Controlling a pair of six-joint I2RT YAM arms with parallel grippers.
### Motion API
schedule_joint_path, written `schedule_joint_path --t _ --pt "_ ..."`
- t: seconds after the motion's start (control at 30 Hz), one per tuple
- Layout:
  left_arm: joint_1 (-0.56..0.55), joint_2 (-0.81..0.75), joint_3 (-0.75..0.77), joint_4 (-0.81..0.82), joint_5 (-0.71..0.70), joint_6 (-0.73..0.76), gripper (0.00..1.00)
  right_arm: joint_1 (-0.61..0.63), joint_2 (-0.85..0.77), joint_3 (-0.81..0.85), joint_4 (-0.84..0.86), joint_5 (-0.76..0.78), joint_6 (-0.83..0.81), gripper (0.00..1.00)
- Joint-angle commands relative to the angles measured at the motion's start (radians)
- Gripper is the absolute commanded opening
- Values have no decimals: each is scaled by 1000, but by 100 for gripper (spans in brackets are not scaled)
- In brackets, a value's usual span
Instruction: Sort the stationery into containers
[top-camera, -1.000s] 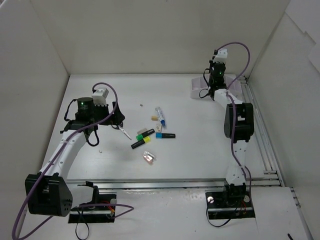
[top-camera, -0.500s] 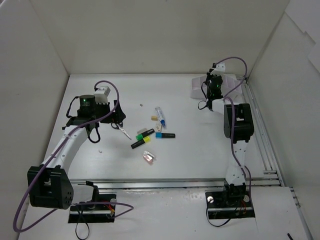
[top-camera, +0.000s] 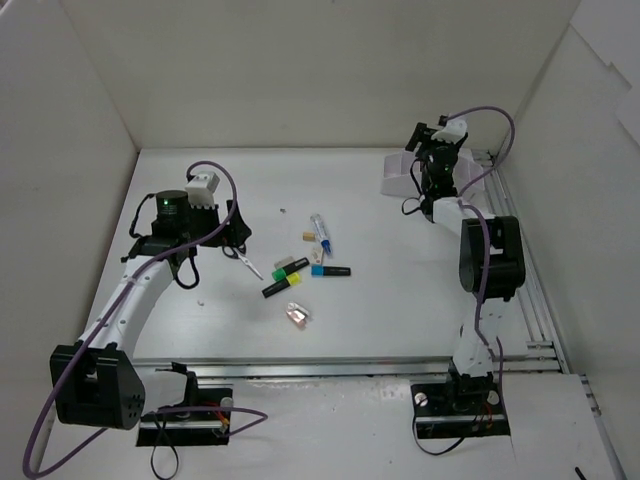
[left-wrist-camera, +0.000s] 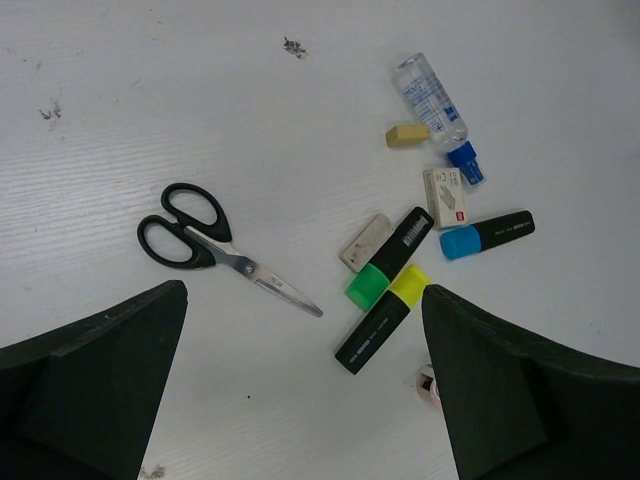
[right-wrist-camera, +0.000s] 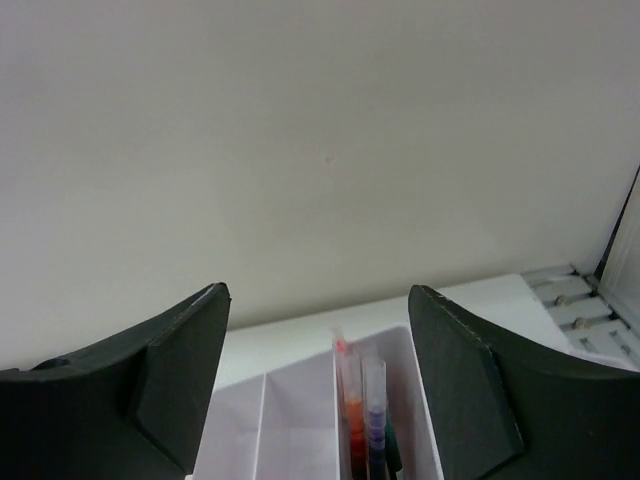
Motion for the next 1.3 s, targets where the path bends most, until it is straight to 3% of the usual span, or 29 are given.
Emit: schedule_joint_path --t 0.0,0.1,0.13,0.23,0.33,0.37,0.43,0.53,0.67,0.9,1.27 --pt "-19 -39 61 3 -8 8 100 12 -177 -18 107 -36 3 72" --pt "-53 -41 72 -34 -27 10 99 40 -283 -87 50 -99 -35 83" --pt "-53 -39 75 -52 -46 7 99 52 -314 -106 32 -114 -38 94" --pt "-93 -68 57 -74 -71 -9 99 83 -447 -179 -118 -212 -21 98" --pt "-124 -120 5 -85 -92 -35 99 112 -542 -111 -503 -422 -59 98" --pt "-124 -136 -9 -89 -102 -51 99 132 -552 -80 -759 -532 -190 98" --pt "-157 -182 -56 -111 -134 -71 100 216 -540 -13 -1053 -533 -368 98" --pt "-208 -229 -130 -102 -178 -127 99 337 -533 -47 -1184 -463 -467 98" --pt "-251 -266 -204 -99 -201 -196 99 423 -518 -132 -1188 -492 -474 98" --pt "-297 -317 -288 -92 -269 -272 99 543 -383 -136 -1200 -476 -446 98" --pt "-306 -272 -285 -86 -301 -249 99 592 -159 -63 -1212 -440 -429 91"
